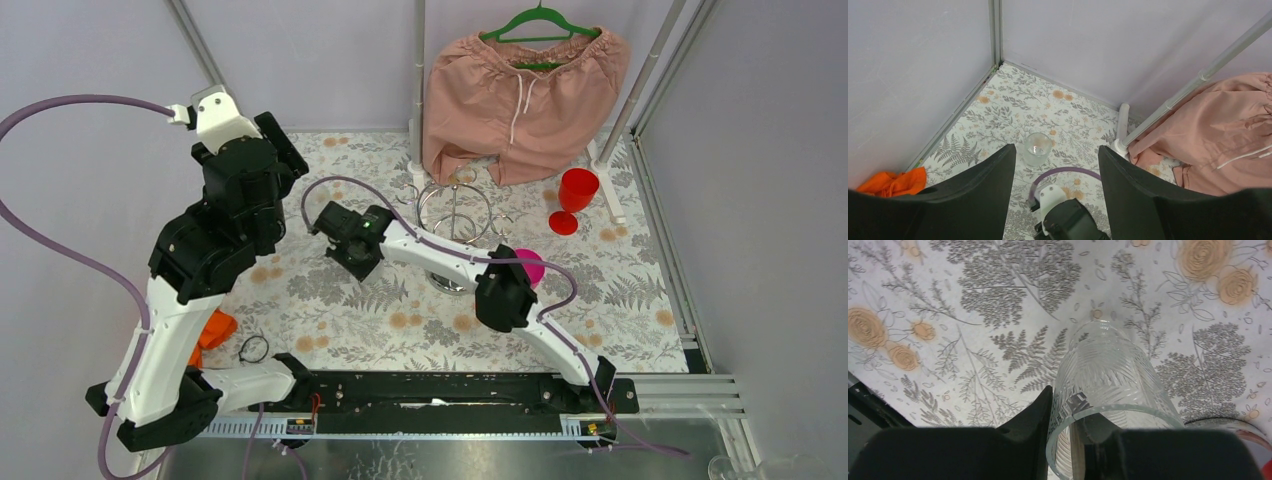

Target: Take the wine glass off the wine glass rack

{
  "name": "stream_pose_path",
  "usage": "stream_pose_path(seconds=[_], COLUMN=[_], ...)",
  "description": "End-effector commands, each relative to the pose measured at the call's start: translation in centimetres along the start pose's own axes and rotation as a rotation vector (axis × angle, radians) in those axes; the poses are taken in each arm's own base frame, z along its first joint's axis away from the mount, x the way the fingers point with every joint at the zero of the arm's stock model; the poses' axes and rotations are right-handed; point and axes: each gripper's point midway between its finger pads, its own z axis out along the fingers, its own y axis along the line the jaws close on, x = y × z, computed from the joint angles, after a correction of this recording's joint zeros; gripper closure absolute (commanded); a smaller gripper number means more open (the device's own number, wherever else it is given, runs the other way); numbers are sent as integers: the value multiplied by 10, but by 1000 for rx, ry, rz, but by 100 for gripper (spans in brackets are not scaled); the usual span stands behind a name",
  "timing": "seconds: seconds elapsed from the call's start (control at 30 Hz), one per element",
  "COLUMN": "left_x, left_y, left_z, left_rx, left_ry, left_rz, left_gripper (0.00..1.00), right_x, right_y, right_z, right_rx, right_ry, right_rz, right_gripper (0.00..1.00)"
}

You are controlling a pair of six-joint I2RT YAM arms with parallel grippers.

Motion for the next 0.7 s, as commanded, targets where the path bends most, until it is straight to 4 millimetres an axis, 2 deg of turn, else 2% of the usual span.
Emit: stream_pose_path(seconds=[0.0, 0.67], left_x=[-4, 1], left_y=[-5, -10], left_z=[-1, 3], left_rx=[17, 23], left_ry=[-15, -6], left_rz=[-42, -32], left_gripper=[31, 30], right_x=[-19, -4], right_y=[-15, -16], right_z=[-34, -30], right_rx=[-10, -18], right_ry=[-58, 0], right_rz=[36, 43], right_gripper=[100, 100])
